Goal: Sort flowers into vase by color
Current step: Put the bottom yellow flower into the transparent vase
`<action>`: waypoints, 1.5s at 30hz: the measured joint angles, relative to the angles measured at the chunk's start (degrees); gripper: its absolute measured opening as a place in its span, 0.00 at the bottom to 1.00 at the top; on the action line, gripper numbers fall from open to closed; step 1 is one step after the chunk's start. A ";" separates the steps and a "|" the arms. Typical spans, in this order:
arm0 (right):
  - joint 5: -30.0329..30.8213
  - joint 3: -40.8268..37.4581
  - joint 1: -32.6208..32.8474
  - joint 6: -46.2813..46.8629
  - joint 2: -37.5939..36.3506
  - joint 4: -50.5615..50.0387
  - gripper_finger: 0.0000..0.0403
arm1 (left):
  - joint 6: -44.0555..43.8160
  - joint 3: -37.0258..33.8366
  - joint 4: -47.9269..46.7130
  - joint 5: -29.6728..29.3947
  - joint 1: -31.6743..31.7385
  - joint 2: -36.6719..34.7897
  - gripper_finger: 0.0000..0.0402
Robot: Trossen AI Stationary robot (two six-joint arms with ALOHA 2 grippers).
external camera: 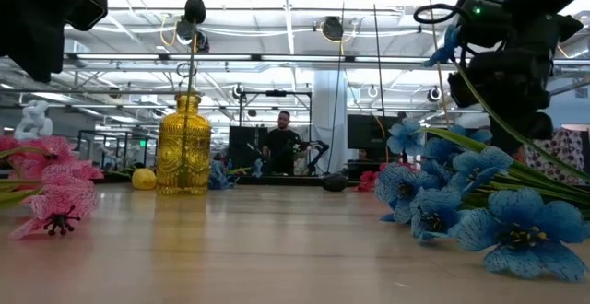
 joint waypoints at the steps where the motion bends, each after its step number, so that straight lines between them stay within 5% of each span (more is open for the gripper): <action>1: -0.02 0.00 0.02 0.07 0.00 -0.06 0.13 | 0.00 0.00 -0.02 0.00 0.00 -0.02 0.19; 8: 0.22 0.61 3.42 2.83 0.00 -2.93 0.03 | 0.03 0.00 -1.69 -0.02 0.00 -0.02 0.19; 17: 10.33 9.21 18.43 15.14 1.50 -11.87 0.00 | 6.99 -1.75 -1.51 -0.11 0.00 -0.02 0.19; 30: 10.57 21.65 35.53 30.20 16.58 -18.13 0.00 | 18.42 -1.75 -1.16 -0.34 0.00 -0.04 0.19; 45: 10.27 23.63 41.67 34.68 25.47 -16.41 0.22 | 21.11 -1.77 -1.05 -0.44 0.00 -0.04 0.19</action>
